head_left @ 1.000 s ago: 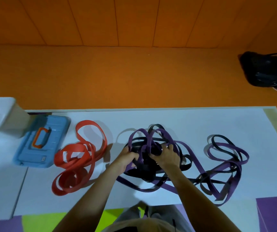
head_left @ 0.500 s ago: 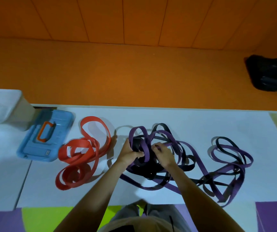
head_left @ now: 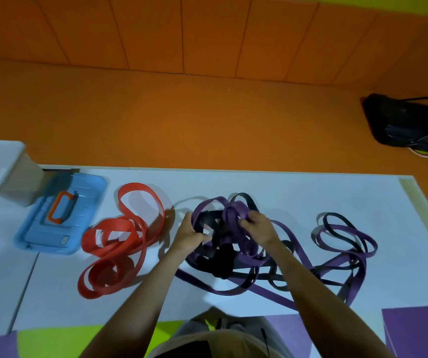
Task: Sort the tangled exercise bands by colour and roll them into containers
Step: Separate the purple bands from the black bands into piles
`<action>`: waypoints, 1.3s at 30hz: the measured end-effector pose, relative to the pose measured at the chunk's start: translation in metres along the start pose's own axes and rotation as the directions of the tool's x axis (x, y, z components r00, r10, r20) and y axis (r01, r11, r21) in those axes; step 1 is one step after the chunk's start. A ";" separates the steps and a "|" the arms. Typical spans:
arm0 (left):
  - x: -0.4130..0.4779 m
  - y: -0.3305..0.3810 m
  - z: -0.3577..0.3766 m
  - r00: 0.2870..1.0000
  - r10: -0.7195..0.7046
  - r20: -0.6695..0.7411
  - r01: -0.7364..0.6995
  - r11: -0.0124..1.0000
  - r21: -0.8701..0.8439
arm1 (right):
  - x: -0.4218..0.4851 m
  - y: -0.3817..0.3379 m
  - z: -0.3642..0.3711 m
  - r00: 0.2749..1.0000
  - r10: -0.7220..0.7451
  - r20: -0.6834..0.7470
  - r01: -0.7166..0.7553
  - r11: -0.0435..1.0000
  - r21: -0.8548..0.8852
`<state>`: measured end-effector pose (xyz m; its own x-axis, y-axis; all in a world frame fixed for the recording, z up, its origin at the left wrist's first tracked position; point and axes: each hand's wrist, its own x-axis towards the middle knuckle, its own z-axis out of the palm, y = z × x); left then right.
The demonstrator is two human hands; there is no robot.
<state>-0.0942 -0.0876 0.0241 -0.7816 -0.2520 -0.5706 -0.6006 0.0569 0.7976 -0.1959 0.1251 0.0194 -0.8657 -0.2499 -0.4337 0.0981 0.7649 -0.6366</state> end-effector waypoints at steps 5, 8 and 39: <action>-0.006 0.003 -0.015 0.999 -0.034 0.039 0.029 0.991 0.133 | 0.020 -0.004 -0.045 0.978 0.129 -0.163 -0.084 0.963 0.258; -0.008 0.012 -0.017 0.996 -0.025 0.086 0.008 0.980 0.201 | 0.023 -0.015 -0.062 0.976 0.120 -0.185 -0.063 0.955 0.289; -0.008 0.043 -0.035 0.997 -0.078 0.004 0.077 0.989 0.124 | 0.001 0.013 -0.048 0.891 0.208 0.404 -0.385 0.818 0.427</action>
<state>-0.1079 -0.1167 0.0694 -0.7329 -0.2522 -0.6319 -0.6753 0.1563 0.7208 -0.2187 0.1629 0.0416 -0.5526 -0.3032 -0.7763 0.6228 0.4688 -0.6264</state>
